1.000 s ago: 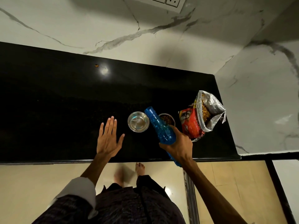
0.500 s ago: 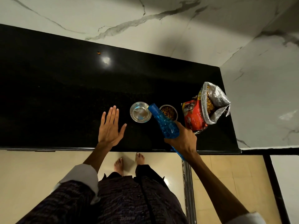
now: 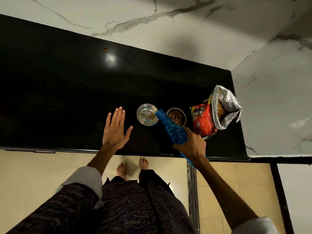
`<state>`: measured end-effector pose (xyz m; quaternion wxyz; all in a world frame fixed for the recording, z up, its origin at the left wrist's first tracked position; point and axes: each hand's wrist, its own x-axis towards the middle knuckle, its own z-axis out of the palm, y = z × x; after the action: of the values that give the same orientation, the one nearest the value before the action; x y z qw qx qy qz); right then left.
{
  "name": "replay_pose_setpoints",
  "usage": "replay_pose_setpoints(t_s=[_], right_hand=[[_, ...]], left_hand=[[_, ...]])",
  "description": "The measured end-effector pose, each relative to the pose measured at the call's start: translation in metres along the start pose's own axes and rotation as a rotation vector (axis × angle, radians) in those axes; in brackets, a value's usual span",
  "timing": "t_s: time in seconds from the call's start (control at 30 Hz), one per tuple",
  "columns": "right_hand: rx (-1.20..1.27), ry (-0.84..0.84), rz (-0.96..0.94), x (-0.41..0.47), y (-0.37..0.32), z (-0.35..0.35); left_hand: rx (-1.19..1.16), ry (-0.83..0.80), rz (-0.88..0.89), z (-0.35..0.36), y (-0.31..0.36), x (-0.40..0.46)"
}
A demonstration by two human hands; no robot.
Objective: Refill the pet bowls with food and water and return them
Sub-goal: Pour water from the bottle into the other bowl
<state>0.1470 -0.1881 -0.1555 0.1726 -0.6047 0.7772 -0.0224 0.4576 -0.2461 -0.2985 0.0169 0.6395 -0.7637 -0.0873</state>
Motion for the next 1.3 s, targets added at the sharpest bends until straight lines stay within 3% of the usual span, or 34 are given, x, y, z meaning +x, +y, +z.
replay_pose_setpoints(t_s=[1.3], right_hand=[[-0.069, -0.029, -0.034, 0.011, -0.002, 0.014]], left_hand=[[-0.002, 0.01, 0.002, -0.004, 0.0, -0.002]])
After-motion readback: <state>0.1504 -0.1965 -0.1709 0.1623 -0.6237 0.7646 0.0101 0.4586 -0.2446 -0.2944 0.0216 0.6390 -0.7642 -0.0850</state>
